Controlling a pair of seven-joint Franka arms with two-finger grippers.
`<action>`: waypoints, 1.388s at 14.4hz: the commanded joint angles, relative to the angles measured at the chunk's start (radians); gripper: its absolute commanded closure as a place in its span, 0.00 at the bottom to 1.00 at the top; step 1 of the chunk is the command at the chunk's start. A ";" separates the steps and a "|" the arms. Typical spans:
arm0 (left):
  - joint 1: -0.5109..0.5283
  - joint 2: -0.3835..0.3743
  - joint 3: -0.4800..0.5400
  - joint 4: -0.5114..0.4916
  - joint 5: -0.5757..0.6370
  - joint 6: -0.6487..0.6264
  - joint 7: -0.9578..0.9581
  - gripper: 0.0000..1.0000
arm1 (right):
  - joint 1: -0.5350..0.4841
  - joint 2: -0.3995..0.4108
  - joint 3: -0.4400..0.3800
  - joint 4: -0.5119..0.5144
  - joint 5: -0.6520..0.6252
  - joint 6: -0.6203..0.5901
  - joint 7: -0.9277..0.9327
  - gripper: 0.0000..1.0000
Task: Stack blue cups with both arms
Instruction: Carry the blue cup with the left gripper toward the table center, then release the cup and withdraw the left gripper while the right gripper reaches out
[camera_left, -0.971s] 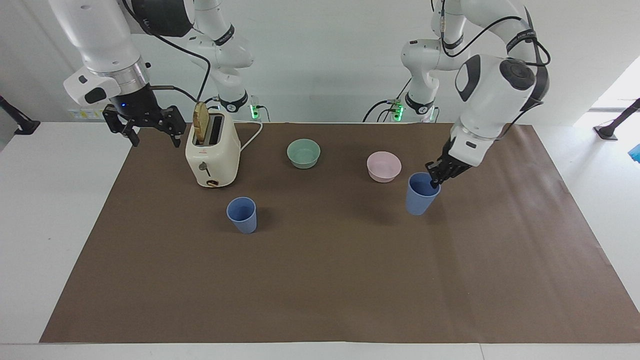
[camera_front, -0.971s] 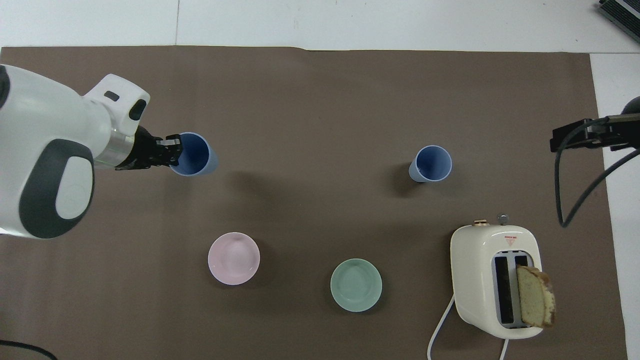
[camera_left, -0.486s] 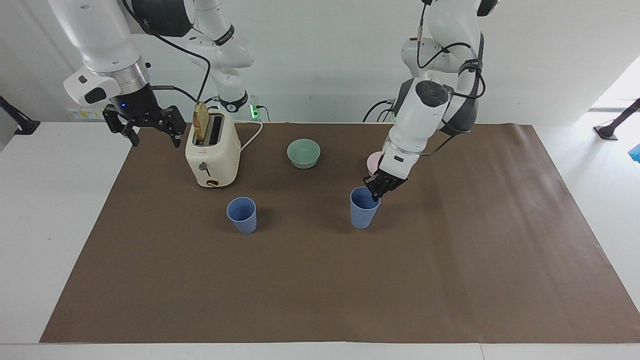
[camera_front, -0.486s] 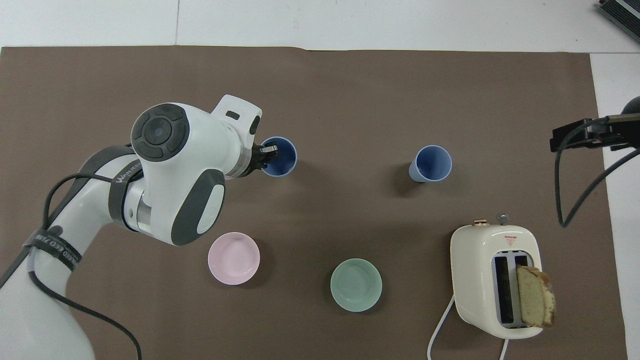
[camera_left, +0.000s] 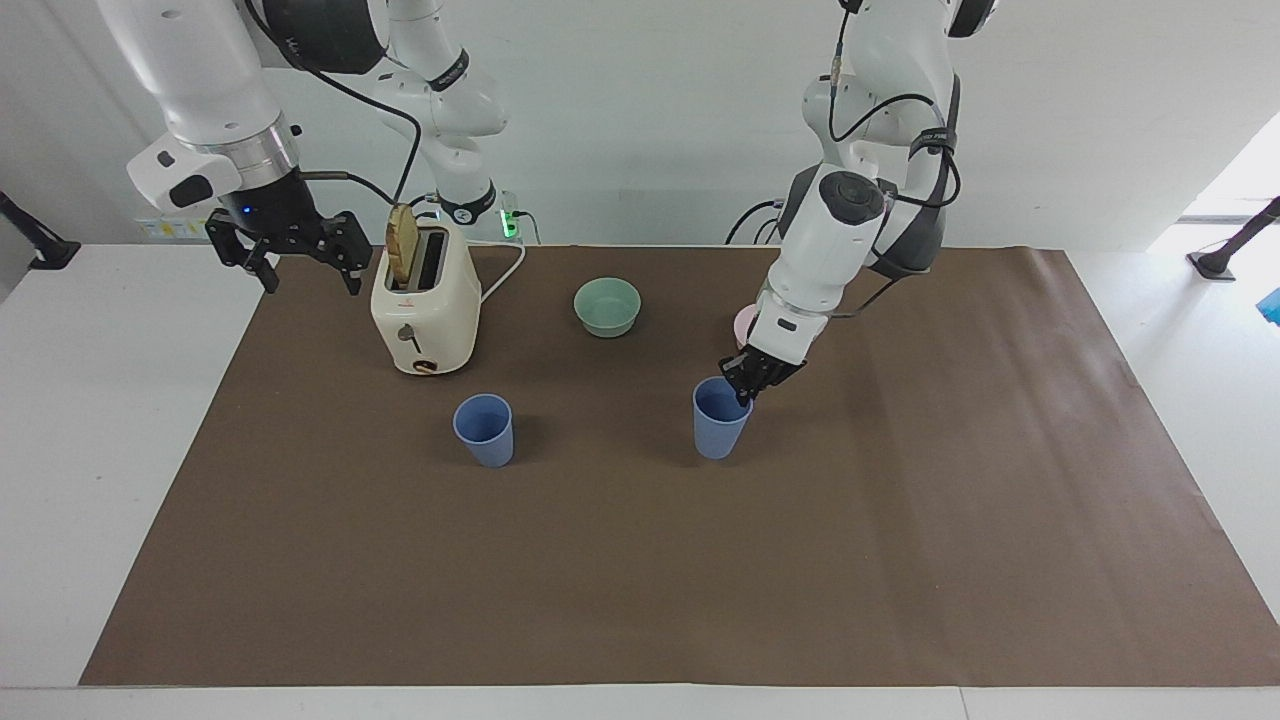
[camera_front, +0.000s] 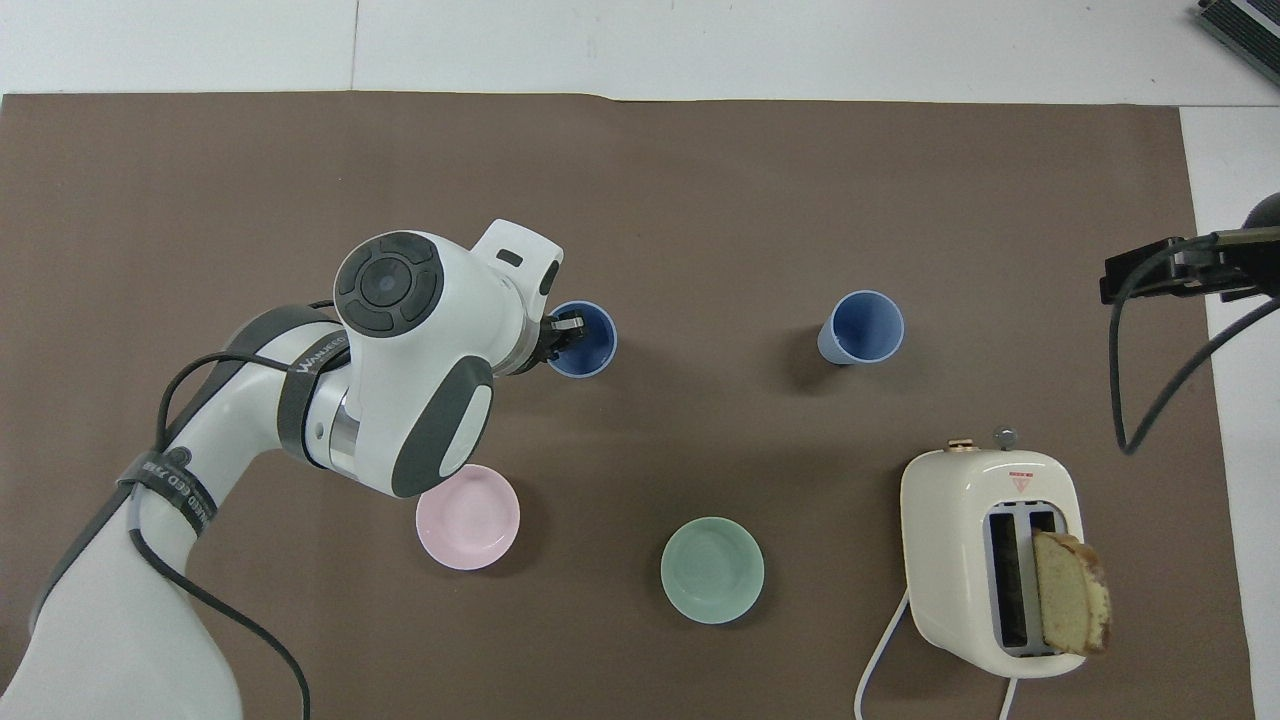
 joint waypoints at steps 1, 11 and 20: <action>-0.008 -0.012 0.019 -0.023 0.005 0.023 0.021 1.00 | -0.011 -0.018 0.004 -0.019 0.012 0.013 -0.012 0.00; -0.020 -0.018 0.016 -0.075 0.005 0.057 0.012 0.95 | -0.011 -0.018 0.004 -0.019 0.012 0.013 -0.012 0.00; 0.060 -0.098 0.035 -0.035 0.105 -0.043 0.060 0.00 | -0.011 -0.018 0.004 -0.019 0.014 0.019 -0.012 0.00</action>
